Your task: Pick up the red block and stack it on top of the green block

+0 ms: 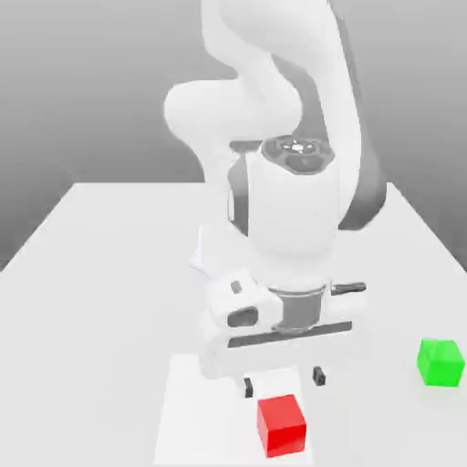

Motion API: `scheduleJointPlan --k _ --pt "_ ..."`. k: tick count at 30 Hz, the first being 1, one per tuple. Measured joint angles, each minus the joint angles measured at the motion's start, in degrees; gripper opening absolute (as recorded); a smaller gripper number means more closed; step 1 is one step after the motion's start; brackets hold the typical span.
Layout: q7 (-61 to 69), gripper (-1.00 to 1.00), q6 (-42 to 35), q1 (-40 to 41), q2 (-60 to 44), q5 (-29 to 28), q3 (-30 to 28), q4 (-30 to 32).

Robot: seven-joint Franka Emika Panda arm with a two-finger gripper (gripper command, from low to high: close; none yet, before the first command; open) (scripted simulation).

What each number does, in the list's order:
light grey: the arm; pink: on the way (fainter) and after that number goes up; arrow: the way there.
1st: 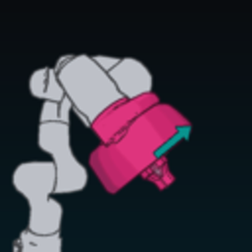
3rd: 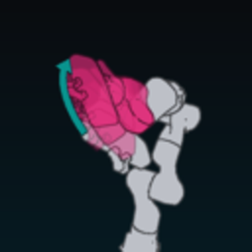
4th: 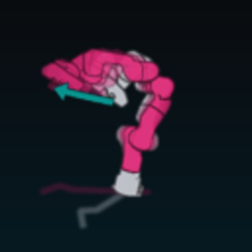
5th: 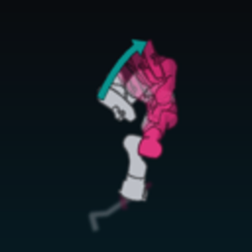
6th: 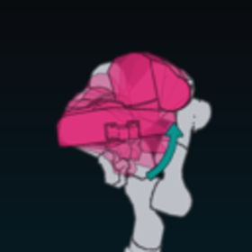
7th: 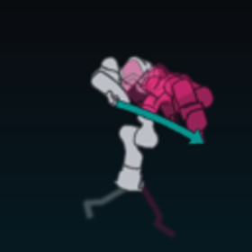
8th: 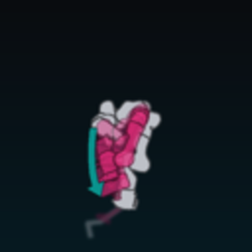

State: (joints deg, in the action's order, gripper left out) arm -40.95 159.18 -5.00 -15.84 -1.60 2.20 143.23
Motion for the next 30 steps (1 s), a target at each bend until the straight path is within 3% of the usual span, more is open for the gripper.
scheduleJointPlan --k 2,3,9,15,30 --pt "-0.29 0.00 3.48 -0.33 -4.16 -0.43 -0.40 -0.59" --pt "-0.35 -1.00 4.36 -0.43 -5.21 -0.51 -0.51 -0.74" --pt "-0.48 -1.00 4.79 -0.44 -5.73 -0.66 -0.53 -0.82" --pt "0.57 -1.00 -3.44 0.02 3.99 0.40 0.35 0.69" --pt "37.81 -1.00 -9.54 -13.98 10.73 -1.67 20.27 1.79"
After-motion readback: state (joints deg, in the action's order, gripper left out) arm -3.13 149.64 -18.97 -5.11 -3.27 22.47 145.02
